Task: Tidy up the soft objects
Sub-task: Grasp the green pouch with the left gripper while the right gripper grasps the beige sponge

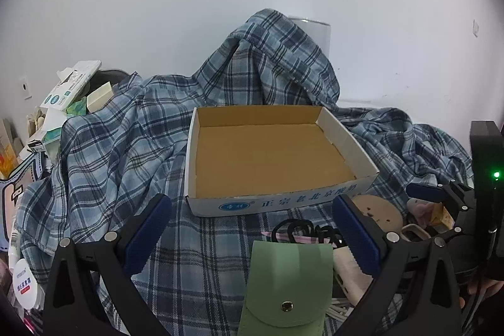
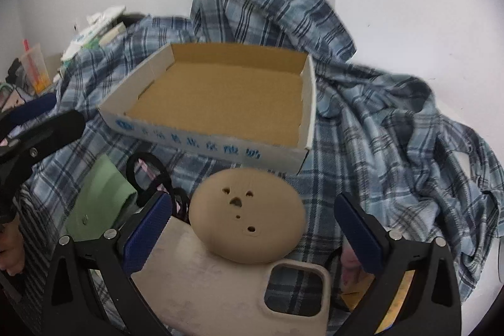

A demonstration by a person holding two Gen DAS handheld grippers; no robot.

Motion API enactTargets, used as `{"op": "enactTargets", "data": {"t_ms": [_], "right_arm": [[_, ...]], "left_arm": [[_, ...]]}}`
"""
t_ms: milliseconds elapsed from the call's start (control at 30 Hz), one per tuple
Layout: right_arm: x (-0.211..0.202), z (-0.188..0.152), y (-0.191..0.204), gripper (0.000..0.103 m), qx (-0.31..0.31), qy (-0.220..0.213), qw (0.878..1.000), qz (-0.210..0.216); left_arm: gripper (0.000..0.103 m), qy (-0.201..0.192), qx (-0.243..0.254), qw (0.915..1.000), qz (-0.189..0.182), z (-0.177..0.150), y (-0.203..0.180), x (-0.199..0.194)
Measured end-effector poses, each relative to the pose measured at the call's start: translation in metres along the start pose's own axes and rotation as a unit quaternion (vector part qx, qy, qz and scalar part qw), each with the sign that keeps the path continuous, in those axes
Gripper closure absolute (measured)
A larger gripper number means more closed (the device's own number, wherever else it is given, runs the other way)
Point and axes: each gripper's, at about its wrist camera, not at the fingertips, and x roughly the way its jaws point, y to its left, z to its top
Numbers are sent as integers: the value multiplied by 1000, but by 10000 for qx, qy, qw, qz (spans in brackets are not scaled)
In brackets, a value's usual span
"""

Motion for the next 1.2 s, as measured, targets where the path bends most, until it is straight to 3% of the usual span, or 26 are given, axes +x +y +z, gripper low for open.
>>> {"op": "enactTargets", "data": {"t_ms": [200,333,467,633,800,1000,1200], "right_arm": [[12,-2,-4,4,64,259,9996,33],[16,-2,-4,19,73,354,9992,157],[13,-3,-3,23,59,319,9994,151],[-9,-1,-9,25,153,-174,9997,-41],[-33,2,-13,25,202,-705,9970,-247],[-40,5,-13,25,185,-833,9961,-245],[-39,3,-13,25,209,-808,9961,-285]], "left_arm": [[0,68,-6,10000,-11,-2,0,4],[0,77,39,10000,-36,-2,-3,5],[0,140,118,9997,-134,-3,-6,7],[4,550,-39,9966,-610,-6,-2,16],[7,842,170,9937,-717,-12,-14,25],[10,1270,321,9888,-709,-21,-23,40],[31,1510,269,9841,-897,-26,-22,49]]}}
